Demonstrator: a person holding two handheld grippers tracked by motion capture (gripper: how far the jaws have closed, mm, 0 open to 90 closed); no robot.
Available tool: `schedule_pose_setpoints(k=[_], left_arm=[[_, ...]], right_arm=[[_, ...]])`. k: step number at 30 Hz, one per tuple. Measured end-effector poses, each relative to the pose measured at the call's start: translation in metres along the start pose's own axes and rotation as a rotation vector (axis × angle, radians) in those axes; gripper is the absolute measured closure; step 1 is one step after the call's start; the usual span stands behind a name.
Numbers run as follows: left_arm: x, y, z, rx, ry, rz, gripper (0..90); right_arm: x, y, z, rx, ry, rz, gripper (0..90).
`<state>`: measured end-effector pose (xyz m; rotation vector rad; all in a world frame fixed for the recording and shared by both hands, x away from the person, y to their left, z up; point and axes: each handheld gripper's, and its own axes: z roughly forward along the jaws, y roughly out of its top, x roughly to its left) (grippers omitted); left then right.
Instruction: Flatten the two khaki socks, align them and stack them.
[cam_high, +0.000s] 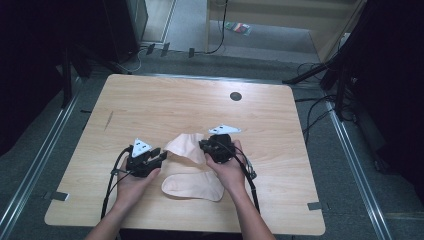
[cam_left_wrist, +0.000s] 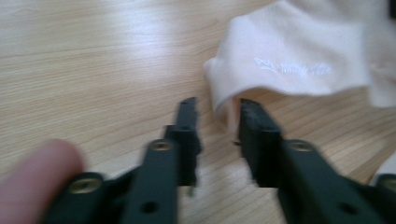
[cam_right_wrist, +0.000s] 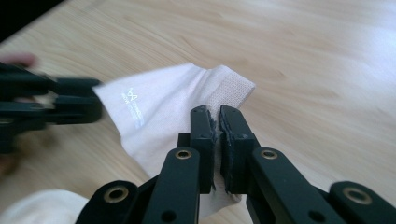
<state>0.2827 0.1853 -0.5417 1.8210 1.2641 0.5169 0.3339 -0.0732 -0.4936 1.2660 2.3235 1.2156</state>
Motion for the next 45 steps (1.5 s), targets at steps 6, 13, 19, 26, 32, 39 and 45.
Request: schedule_pose_setpoints(k=[6, 13, 19, 26, 32, 39, 45], left_arm=[[0.005, 0.000, 0.000, 0.005, -0.023, -0.043, 49.4], [0.005, 0.002, 0.005, -0.006, -0.061, -0.097, 48.7], [0.003, 0.009, 0.011, -0.030, -0.061, -0.083, 49.5], [0.004, 0.019, 0.026, -0.045, -0.060, -0.102, 51.0], [0.000, 0.029, 0.041, 0.010, -0.083, -0.098, 53.6], [-0.009, 0.037, 0.055, 0.041, -0.076, -0.051, 61.5], [-0.012, 0.034, 0.062, 0.071, -0.053, -0.034, 70.5]], right_arm=[[-0.026, -0.018, 0.001, 0.062, -0.105, -0.038, 85.2], [-0.042, -0.028, -0.004, 0.038, -0.178, -0.046, 59.9], [-0.049, -0.035, -0.015, -0.031, -0.172, 0.025, 56.9], [-0.053, -0.045, -0.010, 0.012, -0.176, 0.048, 58.1], [-0.049, -0.048, -0.006, 0.026, -0.167, 0.039, 59.0], [-0.046, -0.052, -0.005, 0.042, -0.177, 0.020, 59.3], [-0.046, -0.055, -0.003, 0.056, -0.188, 0.013, 64.3]])
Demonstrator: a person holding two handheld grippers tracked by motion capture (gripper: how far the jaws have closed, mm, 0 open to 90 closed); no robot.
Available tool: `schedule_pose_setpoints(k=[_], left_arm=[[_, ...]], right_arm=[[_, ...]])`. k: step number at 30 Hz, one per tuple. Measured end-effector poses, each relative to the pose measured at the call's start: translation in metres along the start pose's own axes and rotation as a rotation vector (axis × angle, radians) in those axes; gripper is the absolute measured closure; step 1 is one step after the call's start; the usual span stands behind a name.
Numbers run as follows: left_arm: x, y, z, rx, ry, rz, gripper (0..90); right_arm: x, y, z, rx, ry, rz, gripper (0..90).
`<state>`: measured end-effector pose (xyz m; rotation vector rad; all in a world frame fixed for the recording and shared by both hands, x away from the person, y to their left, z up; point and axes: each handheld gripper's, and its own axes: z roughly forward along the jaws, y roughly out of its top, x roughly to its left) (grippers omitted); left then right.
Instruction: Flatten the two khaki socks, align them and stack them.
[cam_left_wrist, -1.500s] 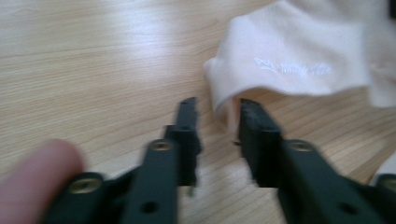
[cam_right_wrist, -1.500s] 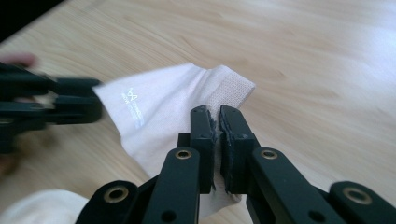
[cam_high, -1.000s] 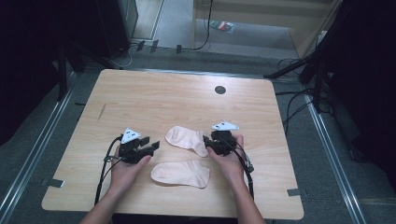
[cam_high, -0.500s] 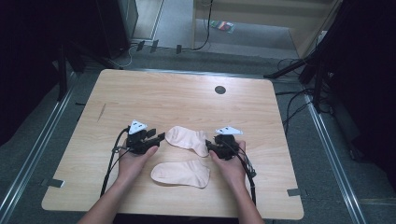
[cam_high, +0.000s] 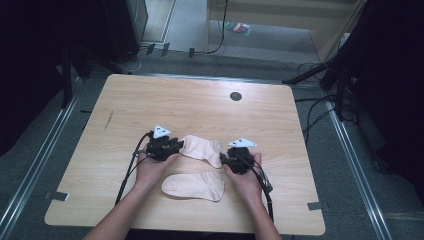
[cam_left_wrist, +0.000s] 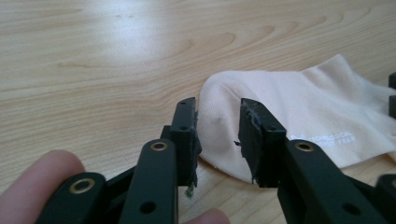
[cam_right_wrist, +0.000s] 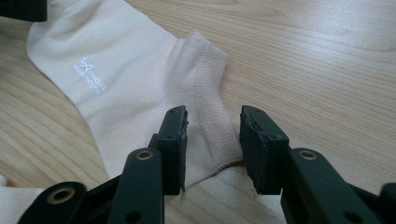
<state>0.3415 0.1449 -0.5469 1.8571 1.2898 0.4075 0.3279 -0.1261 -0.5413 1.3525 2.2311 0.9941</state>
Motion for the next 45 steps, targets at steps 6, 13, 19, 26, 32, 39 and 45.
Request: schedule_pose_setpoints(k=[6, 13, 19, 26, 32, 39, 45], left_arm=[[-0.001, 0.002, 0.003, 0.050, 0.004, 0.033, 88.3], [-0.001, 0.001, -0.005, 0.037, -0.009, 0.078, 90.0], [0.001, 0.000, -0.024, -0.011, -0.018, 0.057, 90.0], [0.003, -0.004, -0.050, -0.055, -0.037, 0.047, 90.0], [0.001, -0.013, -0.073, -0.077, -0.041, 0.043, 90.0], [-0.006, -0.030, -0.093, -0.074, -0.048, 0.040, 90.0], [-0.022, -0.048, -0.105, -0.062, -0.052, 0.075, 90.0]], right_arm=[[0.001, 0.000, 0.000, -0.001, 0.008, -0.012, 79.1], [0.001, -0.001, -0.003, -0.011, 0.004, -0.010, 85.5], [0.002, 0.005, -0.014, -0.053, 0.024, -0.001, 85.9], [0.011, 0.012, -0.029, -0.077, 0.048, -0.009, 85.9], [0.019, 0.013, -0.043, -0.078, 0.077, -0.011, 85.9], [0.030, 0.008, -0.056, -0.066, 0.109, -0.035, 85.8], [0.035, -0.002, -0.065, -0.042, 0.127, -0.056, 85.8]])
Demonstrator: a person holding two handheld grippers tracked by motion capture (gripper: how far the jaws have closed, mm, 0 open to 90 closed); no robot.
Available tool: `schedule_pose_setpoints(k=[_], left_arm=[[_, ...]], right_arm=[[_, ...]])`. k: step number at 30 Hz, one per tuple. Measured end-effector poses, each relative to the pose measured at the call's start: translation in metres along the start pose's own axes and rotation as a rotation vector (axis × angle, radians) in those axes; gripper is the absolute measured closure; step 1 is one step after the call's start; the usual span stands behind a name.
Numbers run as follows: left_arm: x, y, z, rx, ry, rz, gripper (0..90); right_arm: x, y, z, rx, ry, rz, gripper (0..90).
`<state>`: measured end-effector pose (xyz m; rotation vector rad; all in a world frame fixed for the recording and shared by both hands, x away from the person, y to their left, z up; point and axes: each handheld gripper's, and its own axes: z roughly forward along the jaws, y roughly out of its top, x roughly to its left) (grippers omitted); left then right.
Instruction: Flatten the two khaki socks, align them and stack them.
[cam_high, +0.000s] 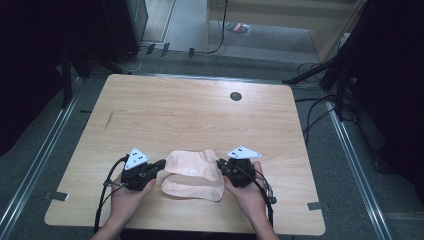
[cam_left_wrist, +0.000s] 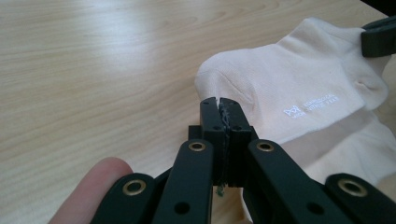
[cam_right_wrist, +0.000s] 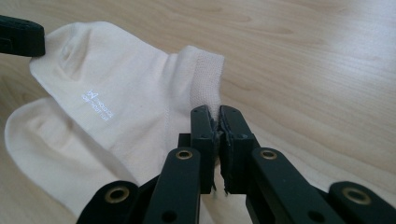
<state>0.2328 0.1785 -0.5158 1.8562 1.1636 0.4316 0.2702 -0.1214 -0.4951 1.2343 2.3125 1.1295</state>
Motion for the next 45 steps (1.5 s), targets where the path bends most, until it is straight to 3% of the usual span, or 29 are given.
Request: schedule_pose_setpoints(k=[2, 8, 16, 23, 25, 28, 30, 34, 37, 40, 43, 45], left_arm=[[-0.007, -0.003, -0.003, 0.006, -0.001, 0.025, 90.0], [-0.020, -0.015, -0.012, 0.015, -0.022, 0.034, 90.0], [-0.021, -0.030, -0.017, 0.054, -0.027, -0.013, 90.0], [-0.021, -0.037, -0.015, 0.077, -0.028, -0.020, 89.4], [-0.022, -0.037, -0.015, 0.071, -0.023, -0.013, 81.8], [-0.020, -0.036, -0.017, 0.052, -0.031, -0.025, 59.2], [-0.016, -0.034, -0.017, 0.033, -0.036, -0.047, 51.7], [-0.010, -0.028, -0.011, 0.017, -0.052, -0.084, 54.2], [-0.007, -0.026, -0.004, 0.019, -0.065, -0.103, 63.6], [-0.009, -0.028, 0.003, 0.051, -0.061, -0.080, 75.8], [-0.012, -0.032, 0.006, 0.081, -0.037, -0.042, 77.6], [-0.013, -0.035, 0.007, 0.093, -0.026, -0.037, 75.9]], right_arm=[[0.002, -0.004, -0.002, 0.011, 0.001, -0.011, 85.8], [0.004, -0.018, -0.008, 0.036, 0.002, -0.009, 85.8], [0.011, -0.027, -0.009, 0.062, 0.021, -0.008, 85.8], [0.015, -0.034, -0.003, 0.091, 0.026, -0.015, 85.1], [0.013, -0.035, -0.001, 0.111, 0.036, -0.009, 79.0], [0.010, -0.036, -0.003, 0.102, 0.044, 0.001, 58.2], [0.008, -0.036, -0.008, 0.083, 0.068, 0.025, 57.8], [0.006, -0.038, -0.012, 0.072, 0.079, 0.066, 62.4], [0.008, -0.042, -0.009, 0.090, 0.049, 0.081, 66.2], [0.010, -0.044, -0.003, 0.115, 0.023, 0.072, 72.9], [0.013, -0.046, 0.000, 0.129, -0.002, 0.036, 77.9], [0.013, -0.046, -0.002, 0.123, -0.007, 0.030, 81.4]])
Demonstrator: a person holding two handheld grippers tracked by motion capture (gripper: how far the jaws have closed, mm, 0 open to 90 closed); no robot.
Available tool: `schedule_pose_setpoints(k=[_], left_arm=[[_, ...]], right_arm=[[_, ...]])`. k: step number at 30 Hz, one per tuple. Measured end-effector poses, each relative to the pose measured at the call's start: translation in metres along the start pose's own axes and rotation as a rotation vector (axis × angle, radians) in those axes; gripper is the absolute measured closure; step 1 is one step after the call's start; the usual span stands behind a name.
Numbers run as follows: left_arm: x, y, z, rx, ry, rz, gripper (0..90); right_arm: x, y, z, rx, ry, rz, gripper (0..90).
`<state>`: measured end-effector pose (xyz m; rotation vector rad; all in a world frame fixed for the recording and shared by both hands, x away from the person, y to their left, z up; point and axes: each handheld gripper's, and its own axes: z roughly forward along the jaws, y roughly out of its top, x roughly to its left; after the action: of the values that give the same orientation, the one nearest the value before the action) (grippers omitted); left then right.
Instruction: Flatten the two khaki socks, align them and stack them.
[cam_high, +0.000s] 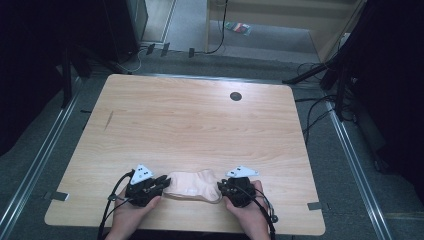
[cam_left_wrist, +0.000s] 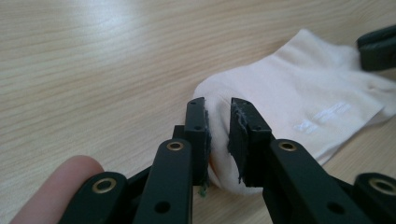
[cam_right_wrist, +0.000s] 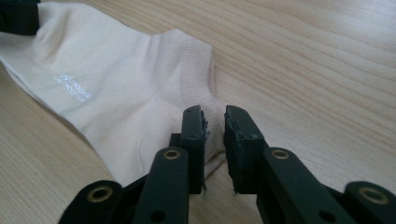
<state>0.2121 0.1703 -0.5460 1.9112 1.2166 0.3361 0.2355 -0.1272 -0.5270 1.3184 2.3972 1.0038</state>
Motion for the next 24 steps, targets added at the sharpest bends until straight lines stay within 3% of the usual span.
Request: schedule_pose_setpoints(k=[3, 5, 7, 9, 11, 14, 16, 17, 21, 24], left_arm=[[0.000, -0.002, 0.000, 0.011, -0.001, 0.004, 66.5], [0.000, -0.002, -0.003, -0.007, 0.011, -0.002, 54.4], [0.001, 0.001, -0.008, -0.057, -0.006, -0.026, 47.6], [0.001, 0.005, -0.013, -0.110, -0.014, -0.031, 48.2], [-0.003, 0.008, -0.013, -0.134, -0.037, -0.004, 56.9], [-0.010, 0.007, -0.002, -0.083, -0.081, 0.053, 69.2], [-0.011, 0.004, 0.007, -0.019, -0.083, 0.056, 72.4], [-0.011, 0.002, 0.011, 0.007, -0.083, 0.048, 72.6], [-0.009, 0.001, 0.011, 0.028, -0.062, 0.044, 67.4], [-0.011, 0.000, 0.009, 0.028, -0.048, 0.058, 65.4]], right_arm=[[-0.003, 0.000, -0.001, 0.002, -0.030, -0.010, 78.1], [-0.004, 0.000, -0.005, -0.021, -0.016, -0.001, 70.6], [-0.002, 0.003, -0.014, -0.085, 0.024, 0.011, 73.3], [0.006, 0.007, -0.020, -0.144, 0.054, -0.001, 79.8], [0.016, 0.011, -0.018, -0.167, 0.078, -0.028, 83.7], [0.027, 0.012, -0.003, -0.147, 0.110, -0.043, 84.5], [0.030, 0.010, 0.008, -0.112, 0.109, -0.047, 84.3], [0.031, 0.008, 0.013, -0.097, 0.110, -0.050, 83.7], [0.030, -0.002, 0.022, -0.026, 0.115, -0.065, 74.6], [0.028, -0.007, 0.017, -0.030, 0.112, -0.096, 67.1]])
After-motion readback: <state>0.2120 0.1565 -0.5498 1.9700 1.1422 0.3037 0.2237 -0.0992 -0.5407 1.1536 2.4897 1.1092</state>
